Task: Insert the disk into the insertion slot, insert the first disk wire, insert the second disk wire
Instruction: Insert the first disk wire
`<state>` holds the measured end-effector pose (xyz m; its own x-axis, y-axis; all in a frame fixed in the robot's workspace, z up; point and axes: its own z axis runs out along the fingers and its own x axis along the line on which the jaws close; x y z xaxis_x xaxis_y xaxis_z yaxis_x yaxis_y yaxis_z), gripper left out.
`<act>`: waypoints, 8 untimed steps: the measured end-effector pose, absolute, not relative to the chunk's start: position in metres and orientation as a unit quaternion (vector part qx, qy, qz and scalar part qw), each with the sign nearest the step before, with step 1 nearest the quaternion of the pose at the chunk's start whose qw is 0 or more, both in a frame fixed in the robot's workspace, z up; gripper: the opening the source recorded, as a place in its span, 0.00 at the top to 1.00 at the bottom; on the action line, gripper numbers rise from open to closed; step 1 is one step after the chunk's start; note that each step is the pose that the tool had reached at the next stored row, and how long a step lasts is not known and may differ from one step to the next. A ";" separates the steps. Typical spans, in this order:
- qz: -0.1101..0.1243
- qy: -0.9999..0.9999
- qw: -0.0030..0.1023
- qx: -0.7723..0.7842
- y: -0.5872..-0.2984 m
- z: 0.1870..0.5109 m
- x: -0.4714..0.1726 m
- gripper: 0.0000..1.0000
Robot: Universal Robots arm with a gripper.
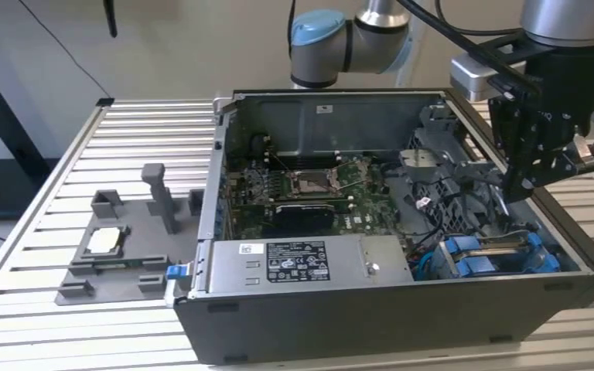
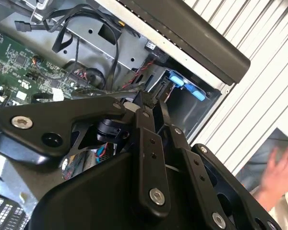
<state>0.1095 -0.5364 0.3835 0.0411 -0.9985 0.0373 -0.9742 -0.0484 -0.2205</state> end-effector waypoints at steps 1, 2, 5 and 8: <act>-0.090 0.687 0.067 -0.718 -0.536 0.383 0.110 0.80; -0.090 0.686 0.067 -0.719 -0.536 0.383 0.110 0.80; -0.092 0.686 0.065 -0.719 -0.536 0.383 0.111 0.80; -0.096 0.686 0.062 -0.719 -0.536 0.385 0.111 0.78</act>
<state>0.1106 -0.5362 0.3851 0.0415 -0.9977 0.0530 -0.9742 -0.0522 -0.2195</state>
